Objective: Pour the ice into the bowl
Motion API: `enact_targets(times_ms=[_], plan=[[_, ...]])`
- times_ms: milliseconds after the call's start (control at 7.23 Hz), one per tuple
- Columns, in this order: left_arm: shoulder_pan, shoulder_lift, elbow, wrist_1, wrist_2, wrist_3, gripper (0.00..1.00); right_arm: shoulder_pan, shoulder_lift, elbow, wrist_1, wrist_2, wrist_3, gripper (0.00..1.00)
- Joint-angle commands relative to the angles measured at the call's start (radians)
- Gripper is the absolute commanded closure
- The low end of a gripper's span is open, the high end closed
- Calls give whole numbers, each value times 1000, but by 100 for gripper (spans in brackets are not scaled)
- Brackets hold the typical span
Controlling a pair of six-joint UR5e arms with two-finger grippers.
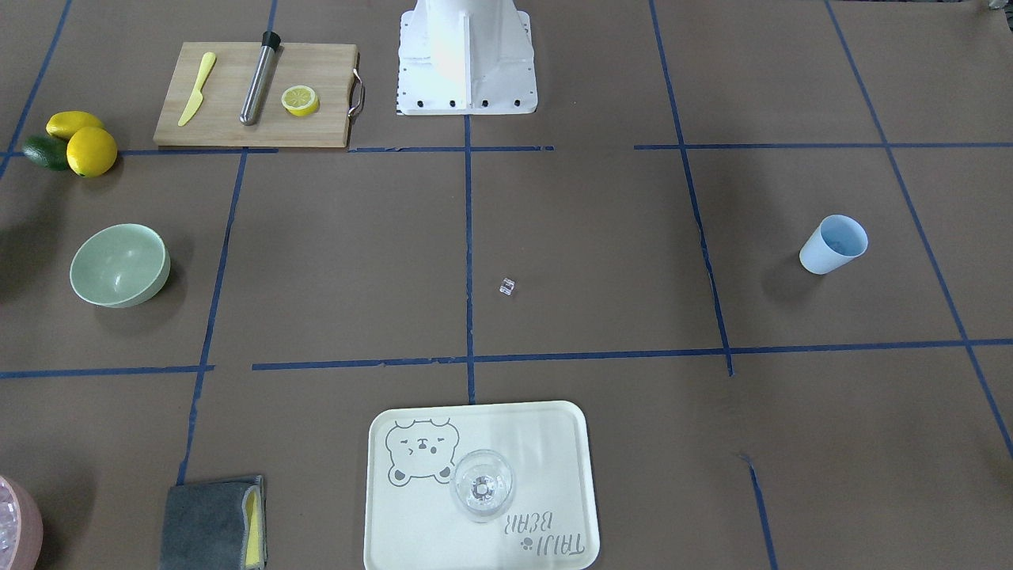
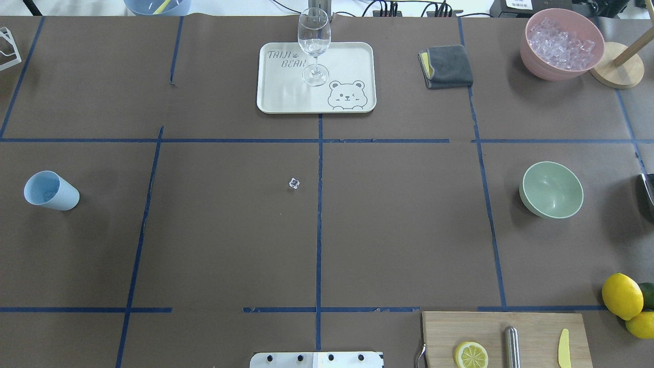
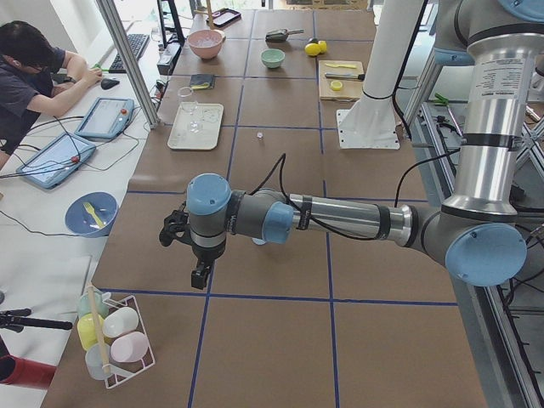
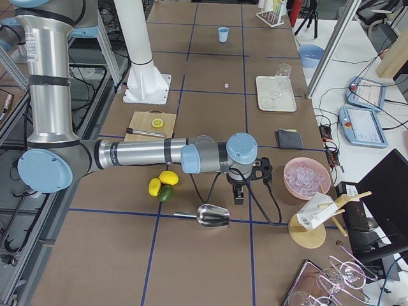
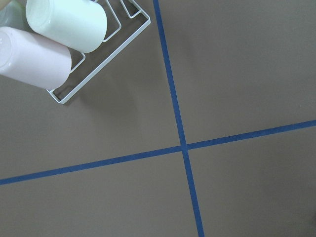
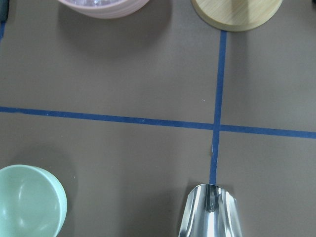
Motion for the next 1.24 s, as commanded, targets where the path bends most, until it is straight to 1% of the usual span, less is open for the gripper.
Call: enact_targets(times_ms=[0,138,276,415,553,691,968,1106], plan=[[18,-2,-1,-74,1,-4,0,-170,9,-1,187,-72,234,0],[26,-2,-1,-87,1,-21,0,-256,-9,-7,339,-109,469,0],[41,-2,-4,-104,1,-30,0,-339,-68,-27,521,-146,616,0],[44,-2,-2,-112,4,-32,0,-378,-105,-33,660,-175,707,0],[44,-1,-2,-112,4,-32,0,-418,-110,-31,690,-177,769,0],[44,-1,2,-112,4,-30,0,-449,-100,-31,690,-188,785,0],[46,1,-1,-113,1,-32,0,-531,-98,-35,681,-241,809,0],[58,1,4,-113,1,-30,0,-547,-98,-44,678,-249,809,0]])
